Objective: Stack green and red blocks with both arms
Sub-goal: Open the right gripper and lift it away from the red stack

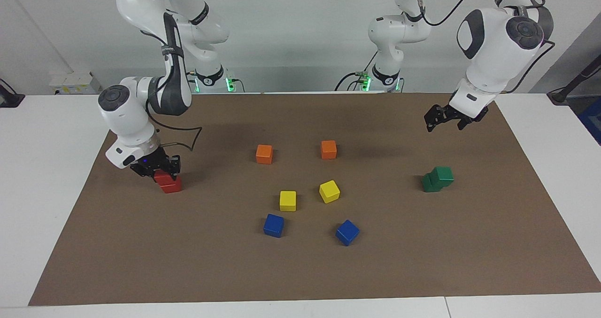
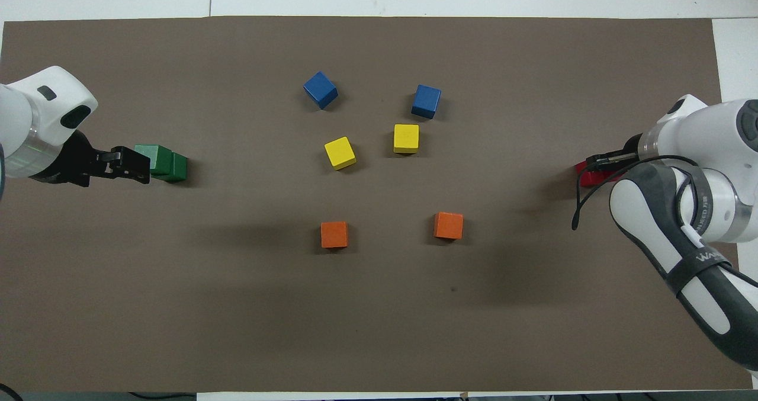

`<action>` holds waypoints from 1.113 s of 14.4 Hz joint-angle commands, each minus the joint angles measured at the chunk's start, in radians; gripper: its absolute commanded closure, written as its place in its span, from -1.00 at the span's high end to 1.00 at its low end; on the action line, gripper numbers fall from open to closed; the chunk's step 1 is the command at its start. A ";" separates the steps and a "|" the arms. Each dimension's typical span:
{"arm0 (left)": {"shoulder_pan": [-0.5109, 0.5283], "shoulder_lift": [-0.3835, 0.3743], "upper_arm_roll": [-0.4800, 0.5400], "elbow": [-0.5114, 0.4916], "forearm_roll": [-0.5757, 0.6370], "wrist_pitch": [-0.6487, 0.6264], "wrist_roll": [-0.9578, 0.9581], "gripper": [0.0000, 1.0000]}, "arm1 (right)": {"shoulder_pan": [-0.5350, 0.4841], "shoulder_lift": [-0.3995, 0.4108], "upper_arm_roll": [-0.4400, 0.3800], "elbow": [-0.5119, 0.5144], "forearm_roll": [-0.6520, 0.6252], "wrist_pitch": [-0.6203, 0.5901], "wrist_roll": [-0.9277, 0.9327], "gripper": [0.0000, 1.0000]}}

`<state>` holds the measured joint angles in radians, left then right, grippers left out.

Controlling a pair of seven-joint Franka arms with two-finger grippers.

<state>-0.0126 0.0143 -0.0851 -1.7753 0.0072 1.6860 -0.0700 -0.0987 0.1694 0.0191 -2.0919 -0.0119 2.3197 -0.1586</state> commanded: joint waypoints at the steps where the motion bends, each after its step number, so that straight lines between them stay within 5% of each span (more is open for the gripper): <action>1: -0.009 0.006 0.008 0.013 -0.015 -0.025 -0.011 1.00 | -0.013 -0.011 0.012 -0.017 0.004 0.021 -0.021 -1.00; 7: -0.010 0.004 0.008 0.011 -0.015 -0.031 -0.011 1.00 | -0.013 -0.011 0.010 -0.017 0.004 0.021 -0.018 -1.00; 11: -0.010 0.004 0.008 0.011 -0.015 -0.031 -0.010 1.00 | -0.013 -0.011 0.010 -0.017 0.004 0.021 -0.016 0.11; 16: -0.010 0.004 0.007 0.011 -0.015 -0.028 -0.010 1.00 | -0.013 -0.010 0.010 -0.016 0.004 0.023 -0.016 0.46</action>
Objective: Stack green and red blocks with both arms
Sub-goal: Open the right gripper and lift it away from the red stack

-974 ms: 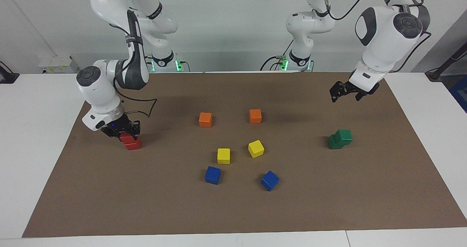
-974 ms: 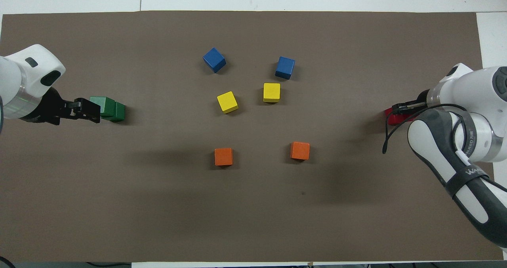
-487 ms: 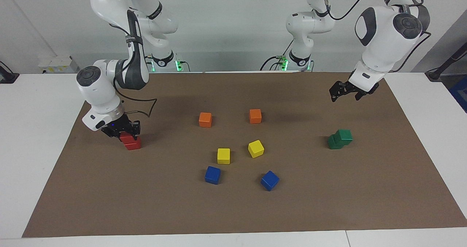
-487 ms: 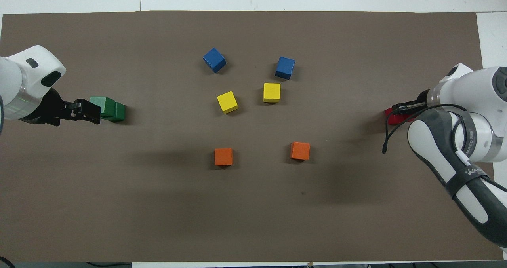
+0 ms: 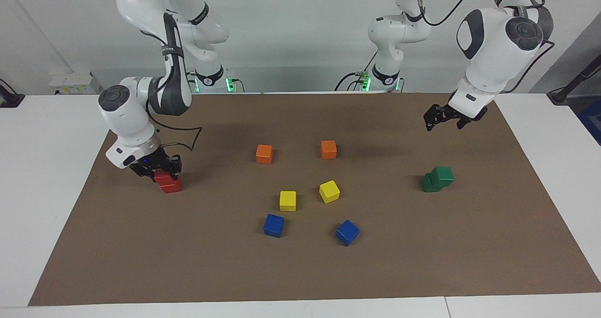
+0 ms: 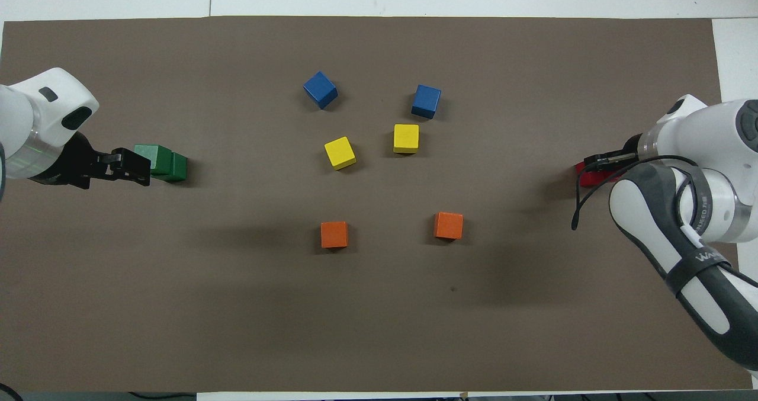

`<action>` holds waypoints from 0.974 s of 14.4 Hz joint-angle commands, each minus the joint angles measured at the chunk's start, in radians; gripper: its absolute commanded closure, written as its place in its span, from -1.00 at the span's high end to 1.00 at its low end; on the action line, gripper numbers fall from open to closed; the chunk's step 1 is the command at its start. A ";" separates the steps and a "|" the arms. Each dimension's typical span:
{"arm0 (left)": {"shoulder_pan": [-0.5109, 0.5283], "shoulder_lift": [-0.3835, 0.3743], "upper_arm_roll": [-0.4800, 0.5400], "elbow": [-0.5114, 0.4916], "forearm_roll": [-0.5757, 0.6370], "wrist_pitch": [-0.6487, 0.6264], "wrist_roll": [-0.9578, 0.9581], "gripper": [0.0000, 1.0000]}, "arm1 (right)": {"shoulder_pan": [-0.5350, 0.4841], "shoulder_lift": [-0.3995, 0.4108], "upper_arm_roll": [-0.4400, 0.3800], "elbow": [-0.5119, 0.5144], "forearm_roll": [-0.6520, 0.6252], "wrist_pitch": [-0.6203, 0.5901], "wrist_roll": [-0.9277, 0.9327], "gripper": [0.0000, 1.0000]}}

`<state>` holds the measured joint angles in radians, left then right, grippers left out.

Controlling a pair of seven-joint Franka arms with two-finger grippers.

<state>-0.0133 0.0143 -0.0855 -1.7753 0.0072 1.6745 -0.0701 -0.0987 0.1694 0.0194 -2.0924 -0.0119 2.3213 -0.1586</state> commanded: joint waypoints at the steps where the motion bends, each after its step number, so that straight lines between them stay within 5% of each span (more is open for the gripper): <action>1: -0.010 0.004 0.007 0.011 -0.015 -0.016 -0.010 1.00 | -0.013 -0.010 0.010 -0.015 0.004 0.021 -0.016 0.48; 3: -0.010 0.004 0.007 0.016 -0.015 -0.021 -0.010 1.00 | -0.013 -0.007 0.010 -0.009 0.004 0.020 -0.016 0.51; 8: -0.007 -0.028 0.009 0.042 -0.015 -0.050 -0.010 1.00 | 0.019 0.010 0.013 0.070 0.015 -0.014 0.042 0.98; 14: -0.001 -0.037 0.010 0.037 -0.013 -0.056 -0.013 1.00 | 0.065 -0.002 0.016 0.204 0.015 -0.164 0.099 1.00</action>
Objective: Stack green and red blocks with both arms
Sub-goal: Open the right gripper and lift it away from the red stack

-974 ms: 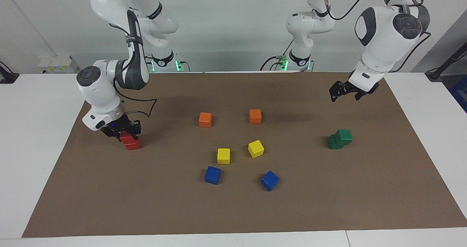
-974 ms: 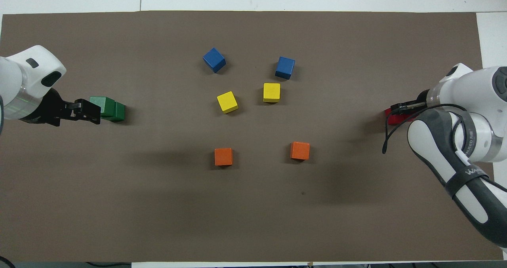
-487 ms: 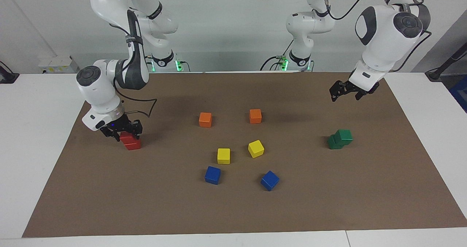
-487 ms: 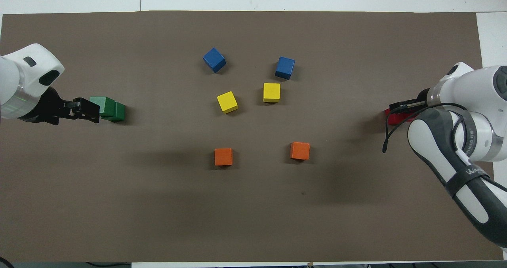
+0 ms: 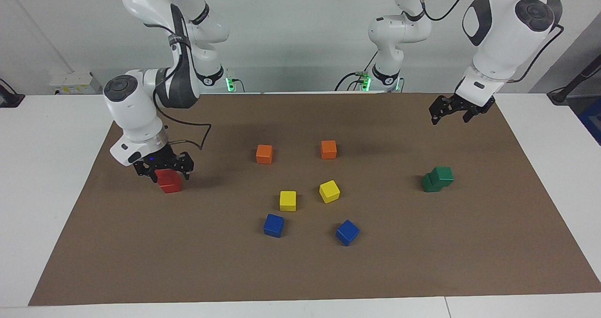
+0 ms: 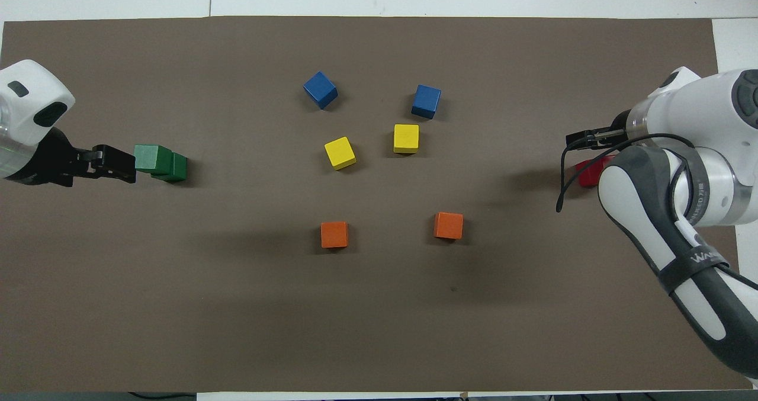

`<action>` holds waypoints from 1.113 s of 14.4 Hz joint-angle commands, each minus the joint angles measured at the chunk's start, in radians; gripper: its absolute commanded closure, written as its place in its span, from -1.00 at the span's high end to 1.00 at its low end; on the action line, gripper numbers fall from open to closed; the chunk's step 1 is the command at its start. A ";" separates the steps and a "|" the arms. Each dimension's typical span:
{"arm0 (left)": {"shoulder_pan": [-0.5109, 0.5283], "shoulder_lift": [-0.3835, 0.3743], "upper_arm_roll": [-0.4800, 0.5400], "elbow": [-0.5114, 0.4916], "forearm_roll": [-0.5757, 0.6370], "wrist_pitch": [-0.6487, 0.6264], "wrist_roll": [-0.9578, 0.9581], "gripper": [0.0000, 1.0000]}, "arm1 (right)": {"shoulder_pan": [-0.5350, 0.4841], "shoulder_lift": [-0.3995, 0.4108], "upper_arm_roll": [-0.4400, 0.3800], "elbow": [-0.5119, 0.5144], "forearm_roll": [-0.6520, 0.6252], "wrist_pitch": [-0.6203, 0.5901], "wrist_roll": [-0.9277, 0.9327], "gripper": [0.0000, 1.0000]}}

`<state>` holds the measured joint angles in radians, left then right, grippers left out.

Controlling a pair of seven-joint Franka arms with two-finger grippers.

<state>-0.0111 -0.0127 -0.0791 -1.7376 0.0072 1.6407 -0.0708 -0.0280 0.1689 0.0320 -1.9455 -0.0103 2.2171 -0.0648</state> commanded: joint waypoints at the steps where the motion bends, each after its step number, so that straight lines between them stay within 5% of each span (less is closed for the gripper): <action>1: -0.003 -0.010 0.004 0.000 -0.013 -0.022 -0.012 1.00 | -0.006 -0.008 0.002 0.088 0.013 -0.091 0.002 1.00; 6: -0.001 -0.010 0.004 -0.002 -0.013 -0.021 -0.014 1.00 | -0.010 -0.078 0.002 0.304 0.015 -0.409 0.016 1.00; 11: -0.003 -0.016 0.004 -0.007 -0.013 -0.018 -0.014 1.00 | -0.018 -0.241 -0.006 0.303 0.015 -0.626 0.054 1.00; 16: -0.001 -0.016 0.004 -0.007 -0.013 -0.019 -0.012 1.00 | -0.038 -0.264 -0.011 0.298 0.016 -0.672 0.057 1.00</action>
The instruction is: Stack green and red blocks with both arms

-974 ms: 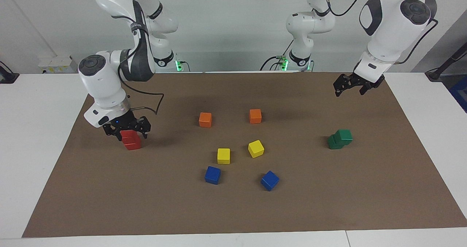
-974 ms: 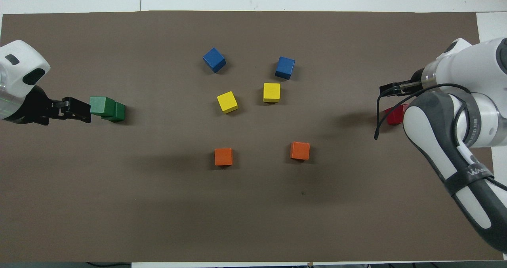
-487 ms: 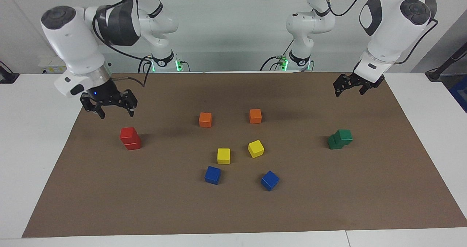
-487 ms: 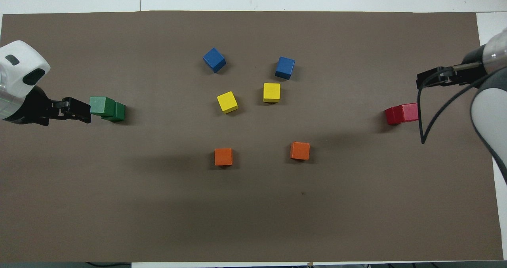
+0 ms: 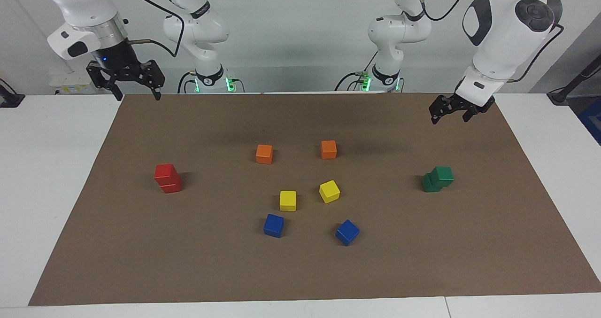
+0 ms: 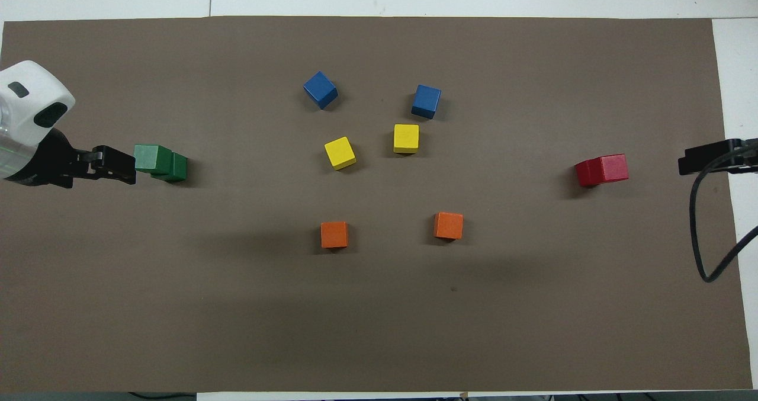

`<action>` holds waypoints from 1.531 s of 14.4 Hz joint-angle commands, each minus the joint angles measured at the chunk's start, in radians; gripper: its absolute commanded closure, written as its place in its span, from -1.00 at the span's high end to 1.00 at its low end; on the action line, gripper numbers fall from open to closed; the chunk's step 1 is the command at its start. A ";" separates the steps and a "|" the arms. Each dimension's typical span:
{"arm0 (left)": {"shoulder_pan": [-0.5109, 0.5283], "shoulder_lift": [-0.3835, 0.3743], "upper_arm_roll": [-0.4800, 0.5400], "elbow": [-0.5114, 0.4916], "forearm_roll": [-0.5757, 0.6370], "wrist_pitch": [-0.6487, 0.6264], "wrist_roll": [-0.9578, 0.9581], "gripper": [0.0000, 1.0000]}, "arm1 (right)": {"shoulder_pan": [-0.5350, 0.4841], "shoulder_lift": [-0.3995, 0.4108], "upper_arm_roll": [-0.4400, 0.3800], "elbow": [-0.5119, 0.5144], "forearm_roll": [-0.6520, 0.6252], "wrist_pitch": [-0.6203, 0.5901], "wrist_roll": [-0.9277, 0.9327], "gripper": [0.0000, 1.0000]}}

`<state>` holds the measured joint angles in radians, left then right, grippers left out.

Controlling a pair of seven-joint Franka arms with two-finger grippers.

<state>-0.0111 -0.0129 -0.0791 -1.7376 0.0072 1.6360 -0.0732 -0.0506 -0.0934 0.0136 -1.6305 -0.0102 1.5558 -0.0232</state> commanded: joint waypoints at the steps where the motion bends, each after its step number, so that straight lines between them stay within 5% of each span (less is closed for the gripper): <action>1: 0.000 -0.016 0.004 -0.008 -0.013 -0.013 -0.010 1.00 | -0.015 0.000 0.009 -0.012 0.018 -0.023 0.016 1.00; 6: 0.000 -0.016 0.004 -0.008 -0.013 -0.013 -0.010 1.00 | -0.023 0.001 0.003 0.001 0.050 -0.091 0.014 1.00; 12: 0.000 -0.016 0.004 -0.010 -0.013 -0.010 -0.010 1.00 | 0.069 0.014 -0.103 0.014 0.032 -0.109 0.017 1.00; 22: 0.000 -0.018 0.004 -0.013 -0.013 -0.007 -0.010 1.00 | 0.057 0.011 -0.106 0.014 0.009 -0.109 0.019 1.00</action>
<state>-0.0110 -0.0129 -0.0790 -1.7376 0.0072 1.6359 -0.0741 0.0069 -0.0849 -0.0886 -1.6302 0.0130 1.4679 -0.0223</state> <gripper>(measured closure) 0.000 0.000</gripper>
